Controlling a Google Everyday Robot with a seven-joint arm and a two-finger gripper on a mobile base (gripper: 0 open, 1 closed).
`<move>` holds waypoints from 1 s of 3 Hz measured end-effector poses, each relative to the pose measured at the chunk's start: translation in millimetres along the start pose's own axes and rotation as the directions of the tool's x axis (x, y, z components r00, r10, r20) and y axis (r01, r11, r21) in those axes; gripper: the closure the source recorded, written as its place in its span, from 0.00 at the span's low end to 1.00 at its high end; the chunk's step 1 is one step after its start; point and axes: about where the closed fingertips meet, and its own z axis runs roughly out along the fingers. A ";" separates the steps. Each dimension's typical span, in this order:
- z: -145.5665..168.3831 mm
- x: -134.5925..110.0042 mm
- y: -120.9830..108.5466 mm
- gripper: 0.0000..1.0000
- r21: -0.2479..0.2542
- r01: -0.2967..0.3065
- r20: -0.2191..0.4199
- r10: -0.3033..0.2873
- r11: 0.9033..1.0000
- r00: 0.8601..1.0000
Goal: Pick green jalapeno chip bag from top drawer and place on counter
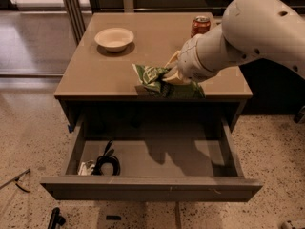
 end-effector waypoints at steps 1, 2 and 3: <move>-0.4 -1.1 -2.9 1.00 0.008 0.000 0.002 0.000 1.000 1.000; 14.3 -2.2 -20.6 1.00 0.032 -0.009 0.030 0.008 0.999 1.000; 39.3 0.2 -42.0 1.00 0.031 -0.051 0.054 0.050 0.998 0.997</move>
Offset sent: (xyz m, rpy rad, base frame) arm 0.0569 0.0103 -0.0032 0.0797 -0.0515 -0.0213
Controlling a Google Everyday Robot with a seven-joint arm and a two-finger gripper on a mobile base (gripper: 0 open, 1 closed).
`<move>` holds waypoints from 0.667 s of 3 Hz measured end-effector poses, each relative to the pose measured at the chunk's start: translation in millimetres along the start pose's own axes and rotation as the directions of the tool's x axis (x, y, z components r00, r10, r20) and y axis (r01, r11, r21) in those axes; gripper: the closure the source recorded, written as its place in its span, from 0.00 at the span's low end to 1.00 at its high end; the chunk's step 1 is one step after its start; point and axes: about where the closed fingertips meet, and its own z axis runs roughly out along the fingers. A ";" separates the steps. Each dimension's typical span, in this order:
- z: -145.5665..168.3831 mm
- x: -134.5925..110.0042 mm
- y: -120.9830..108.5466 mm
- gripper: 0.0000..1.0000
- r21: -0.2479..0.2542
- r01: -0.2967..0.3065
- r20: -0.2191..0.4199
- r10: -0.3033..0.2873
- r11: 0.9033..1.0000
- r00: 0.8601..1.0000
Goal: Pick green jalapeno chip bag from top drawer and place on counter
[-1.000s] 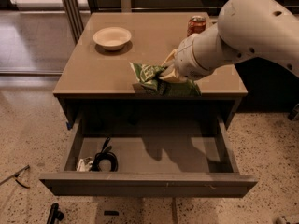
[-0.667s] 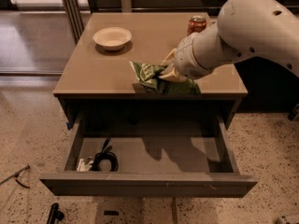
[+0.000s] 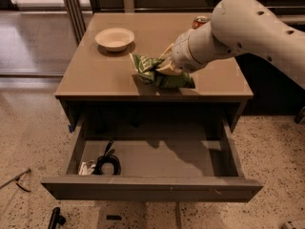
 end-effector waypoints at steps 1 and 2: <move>23.8 2.0 -18.5 1.00 -0.003 -0.071 0.005 0.071 0.997 0.997; 35.8 4.4 -30.4 1.00 0.004 -0.165 0.001 0.165 0.986 0.986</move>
Offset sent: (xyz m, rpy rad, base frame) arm 0.0655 0.0082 -0.0150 0.1426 0.1463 -0.2079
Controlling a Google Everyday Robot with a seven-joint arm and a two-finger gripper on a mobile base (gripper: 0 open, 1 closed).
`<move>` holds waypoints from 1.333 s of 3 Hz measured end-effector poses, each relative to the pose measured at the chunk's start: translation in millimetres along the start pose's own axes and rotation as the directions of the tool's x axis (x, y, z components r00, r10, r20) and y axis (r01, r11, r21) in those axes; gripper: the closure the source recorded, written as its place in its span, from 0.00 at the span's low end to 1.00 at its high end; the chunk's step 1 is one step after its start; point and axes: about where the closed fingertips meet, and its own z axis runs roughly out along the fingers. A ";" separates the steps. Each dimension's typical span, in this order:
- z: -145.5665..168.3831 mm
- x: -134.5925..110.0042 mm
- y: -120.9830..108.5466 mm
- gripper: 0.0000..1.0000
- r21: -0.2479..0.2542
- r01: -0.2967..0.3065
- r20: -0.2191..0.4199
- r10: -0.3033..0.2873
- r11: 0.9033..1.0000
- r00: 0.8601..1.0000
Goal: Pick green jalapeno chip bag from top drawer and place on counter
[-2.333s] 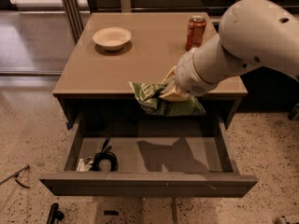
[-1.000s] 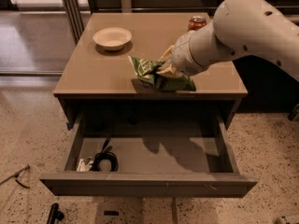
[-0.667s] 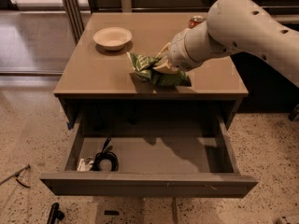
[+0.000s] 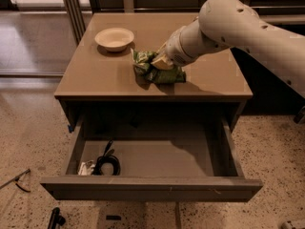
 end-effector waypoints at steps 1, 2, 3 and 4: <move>0.5 -0.2 0.3 0.81 -0.001 -0.012 0.000 0.012 1.000 1.000; 0.5 -0.2 0.3 0.58 -0.001 -0.012 0.000 0.012 1.000 1.000; 0.5 -0.2 0.3 0.35 -0.001 -0.012 0.000 0.012 1.000 1.000; 0.5 -0.2 0.3 0.11 -0.001 -0.012 0.000 0.012 1.000 1.000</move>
Offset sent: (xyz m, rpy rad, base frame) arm 0.0000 0.0005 -0.0003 0.0058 0.0073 -0.0075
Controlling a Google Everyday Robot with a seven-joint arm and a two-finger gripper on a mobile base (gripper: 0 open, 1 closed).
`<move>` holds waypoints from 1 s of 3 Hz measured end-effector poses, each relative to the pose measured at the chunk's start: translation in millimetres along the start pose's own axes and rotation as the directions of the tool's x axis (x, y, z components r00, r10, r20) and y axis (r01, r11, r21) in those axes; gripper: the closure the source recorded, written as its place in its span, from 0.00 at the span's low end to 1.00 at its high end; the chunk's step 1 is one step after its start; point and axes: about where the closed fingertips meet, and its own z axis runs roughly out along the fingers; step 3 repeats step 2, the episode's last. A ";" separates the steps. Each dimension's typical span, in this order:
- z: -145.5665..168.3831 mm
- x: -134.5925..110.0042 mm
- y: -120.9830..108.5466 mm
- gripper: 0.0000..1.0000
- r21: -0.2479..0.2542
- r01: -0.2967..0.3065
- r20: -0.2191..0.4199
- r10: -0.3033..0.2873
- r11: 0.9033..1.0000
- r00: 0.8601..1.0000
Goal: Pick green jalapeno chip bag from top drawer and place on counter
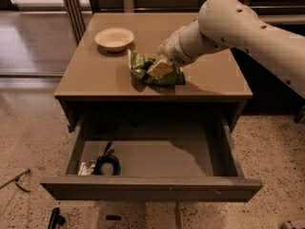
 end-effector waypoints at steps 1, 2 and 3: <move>0.0 0.0 0.0 0.00 0.000 0.000 0.000 0.000 1.000 1.000; 0.0 0.0 0.0 0.00 0.000 0.000 0.000 0.000 1.000 1.000; 0.0 0.0 0.0 0.00 0.000 0.000 0.000 0.000 1.000 1.000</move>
Offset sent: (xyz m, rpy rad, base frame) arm 0.0000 0.0000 0.0000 0.0000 0.0000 0.0000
